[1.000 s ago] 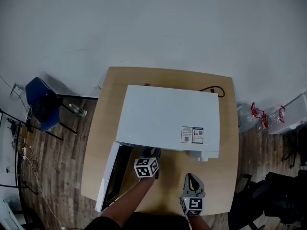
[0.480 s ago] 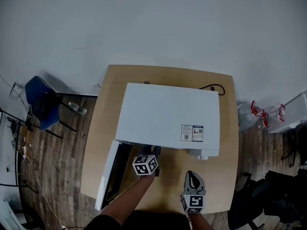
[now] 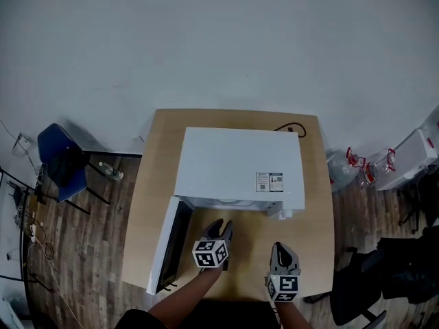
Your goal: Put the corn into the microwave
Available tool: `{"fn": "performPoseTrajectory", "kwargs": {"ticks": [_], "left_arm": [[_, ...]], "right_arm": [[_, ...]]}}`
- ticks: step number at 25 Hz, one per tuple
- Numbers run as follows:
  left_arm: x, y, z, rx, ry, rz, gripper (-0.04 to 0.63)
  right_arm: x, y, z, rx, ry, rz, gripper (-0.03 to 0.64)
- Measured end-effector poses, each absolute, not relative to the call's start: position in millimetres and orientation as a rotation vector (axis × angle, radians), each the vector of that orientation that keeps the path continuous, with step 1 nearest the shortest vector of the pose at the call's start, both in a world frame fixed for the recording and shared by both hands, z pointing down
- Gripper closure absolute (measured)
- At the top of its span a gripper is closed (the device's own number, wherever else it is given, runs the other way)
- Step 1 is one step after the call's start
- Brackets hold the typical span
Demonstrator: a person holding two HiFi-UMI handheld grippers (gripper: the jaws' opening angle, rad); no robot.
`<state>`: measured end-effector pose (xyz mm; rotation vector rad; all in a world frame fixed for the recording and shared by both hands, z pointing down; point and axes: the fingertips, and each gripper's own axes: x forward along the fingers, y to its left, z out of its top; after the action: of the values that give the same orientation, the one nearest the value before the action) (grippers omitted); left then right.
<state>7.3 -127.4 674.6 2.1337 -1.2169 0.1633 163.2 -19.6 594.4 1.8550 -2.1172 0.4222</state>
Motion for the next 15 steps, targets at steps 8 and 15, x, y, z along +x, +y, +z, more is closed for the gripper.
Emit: {"fn": "performPoseTrajectory", "kwargs": {"ticks": [8, 15], "left_arm": [[-12, -27, 613, 2.167, -1.115, -0.04, 0.492], [-26, 58, 566, 2.29, -1.105, -0.012, 0.569]], "right_arm": [[124, 43, 557, 1.835, -2.165, 0.434, 0.557], [106, 95, 534, 1.81, -2.221, 0.474, 0.557]]}}
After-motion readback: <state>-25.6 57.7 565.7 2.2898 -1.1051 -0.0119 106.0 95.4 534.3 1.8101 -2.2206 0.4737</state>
